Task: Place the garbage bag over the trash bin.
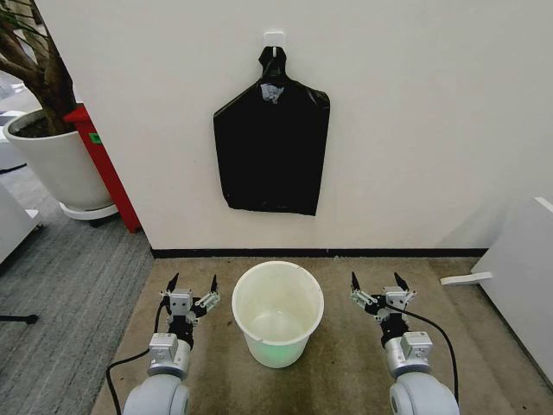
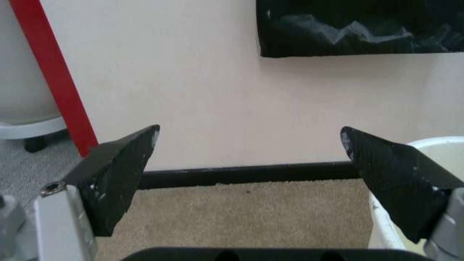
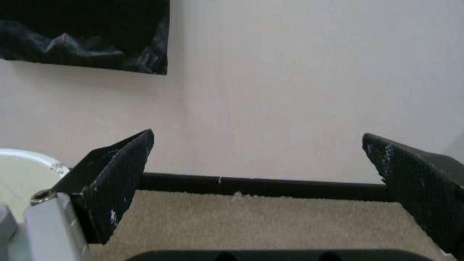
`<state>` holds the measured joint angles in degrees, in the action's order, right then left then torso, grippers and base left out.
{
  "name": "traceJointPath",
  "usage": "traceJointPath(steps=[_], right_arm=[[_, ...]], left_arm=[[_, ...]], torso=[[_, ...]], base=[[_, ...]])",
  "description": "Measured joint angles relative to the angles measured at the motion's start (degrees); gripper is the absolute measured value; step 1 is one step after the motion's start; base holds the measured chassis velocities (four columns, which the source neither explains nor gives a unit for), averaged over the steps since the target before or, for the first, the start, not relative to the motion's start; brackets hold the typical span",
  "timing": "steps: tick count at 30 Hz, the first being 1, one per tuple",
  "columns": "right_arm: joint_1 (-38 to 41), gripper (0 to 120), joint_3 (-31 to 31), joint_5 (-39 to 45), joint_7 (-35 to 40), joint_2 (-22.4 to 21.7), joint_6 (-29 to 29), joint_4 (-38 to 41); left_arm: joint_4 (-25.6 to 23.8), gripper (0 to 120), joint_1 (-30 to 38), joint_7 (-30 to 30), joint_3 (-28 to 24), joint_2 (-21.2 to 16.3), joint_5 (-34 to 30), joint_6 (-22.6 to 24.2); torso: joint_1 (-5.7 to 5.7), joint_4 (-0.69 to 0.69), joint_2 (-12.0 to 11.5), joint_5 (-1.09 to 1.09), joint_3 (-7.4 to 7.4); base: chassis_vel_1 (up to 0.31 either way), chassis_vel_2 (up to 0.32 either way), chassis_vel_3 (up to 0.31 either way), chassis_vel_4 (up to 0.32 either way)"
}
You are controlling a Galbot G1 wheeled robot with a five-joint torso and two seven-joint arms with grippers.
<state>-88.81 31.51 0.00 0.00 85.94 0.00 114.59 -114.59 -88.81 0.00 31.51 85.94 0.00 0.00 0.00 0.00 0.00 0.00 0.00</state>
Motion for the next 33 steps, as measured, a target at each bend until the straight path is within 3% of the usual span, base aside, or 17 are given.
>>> traceJointPath(steps=[33], right_arm=[[0.0,100,0.0,0.0,0.0,0.0,0.0,0.0]], left_arm=[[0.0,99,0.0,0.0,0.0,0.0,0.0,0.0]], torso=[[0.00,0.00,0.0,0.00,0.00]], base=[[0.000,0.000,0.000,0.000]])
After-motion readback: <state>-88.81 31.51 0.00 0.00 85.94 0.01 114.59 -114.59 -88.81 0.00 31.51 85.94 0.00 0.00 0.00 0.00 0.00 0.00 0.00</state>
